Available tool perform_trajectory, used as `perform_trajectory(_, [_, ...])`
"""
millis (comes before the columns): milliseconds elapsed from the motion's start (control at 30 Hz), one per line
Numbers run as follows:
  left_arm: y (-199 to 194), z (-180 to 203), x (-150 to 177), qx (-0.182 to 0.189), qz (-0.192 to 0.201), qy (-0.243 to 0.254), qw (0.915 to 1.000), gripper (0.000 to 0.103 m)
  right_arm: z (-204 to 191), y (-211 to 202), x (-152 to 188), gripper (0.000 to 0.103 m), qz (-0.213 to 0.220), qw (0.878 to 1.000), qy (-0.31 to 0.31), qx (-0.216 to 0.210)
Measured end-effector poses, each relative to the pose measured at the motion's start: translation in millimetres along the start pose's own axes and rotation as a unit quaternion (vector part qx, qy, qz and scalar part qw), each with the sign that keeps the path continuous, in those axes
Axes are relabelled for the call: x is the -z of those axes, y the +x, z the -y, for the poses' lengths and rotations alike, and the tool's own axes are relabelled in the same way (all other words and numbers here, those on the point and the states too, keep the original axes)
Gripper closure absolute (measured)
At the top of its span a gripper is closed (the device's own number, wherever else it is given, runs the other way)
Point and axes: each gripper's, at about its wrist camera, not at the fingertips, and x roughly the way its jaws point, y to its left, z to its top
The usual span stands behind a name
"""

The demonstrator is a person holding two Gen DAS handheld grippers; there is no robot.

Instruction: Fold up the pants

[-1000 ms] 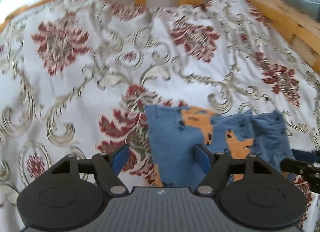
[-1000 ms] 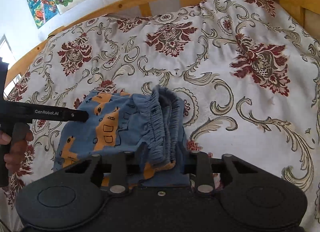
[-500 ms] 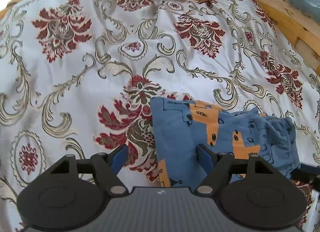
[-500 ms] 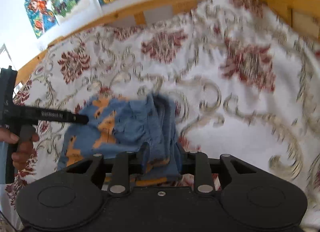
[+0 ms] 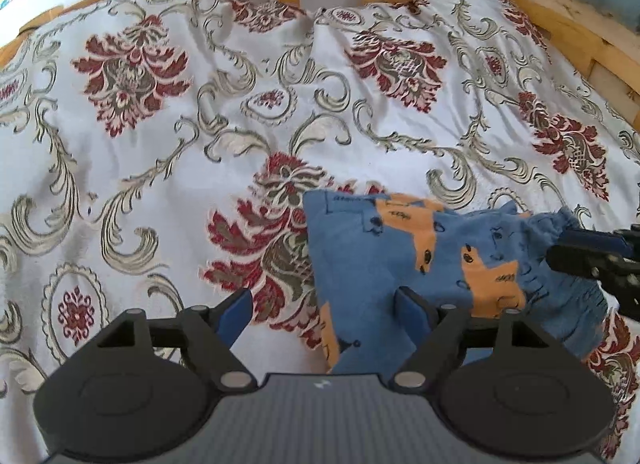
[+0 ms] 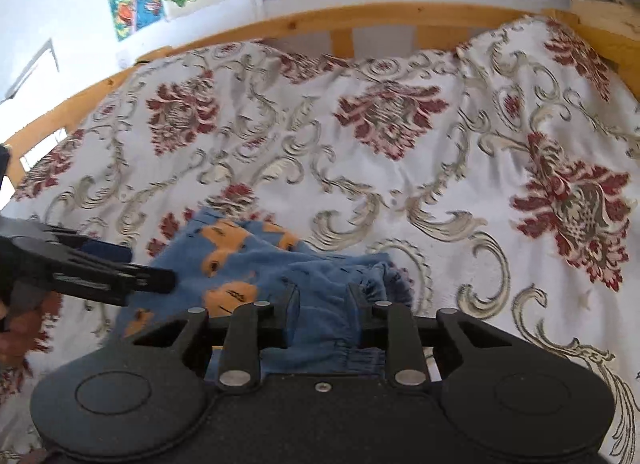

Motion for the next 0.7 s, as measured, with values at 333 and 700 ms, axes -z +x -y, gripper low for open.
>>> perform_trajectory(333, [-0.4, -16.1, 7.3, 0.013, 0.004, -0.024, 0.9996, 0.016, 13.8, -20.8, 8.4, 0.076, 0.020, 0.999, 0.022, 0.022])
perform_trajectory(700, [-25.3, -9.5, 48.8, 0.003, -0.001, 0.020, 0.9998, 0.017, -29.9, -40.7, 58.0, 0.076, -0.028, 0.996, -0.056, 0.060])
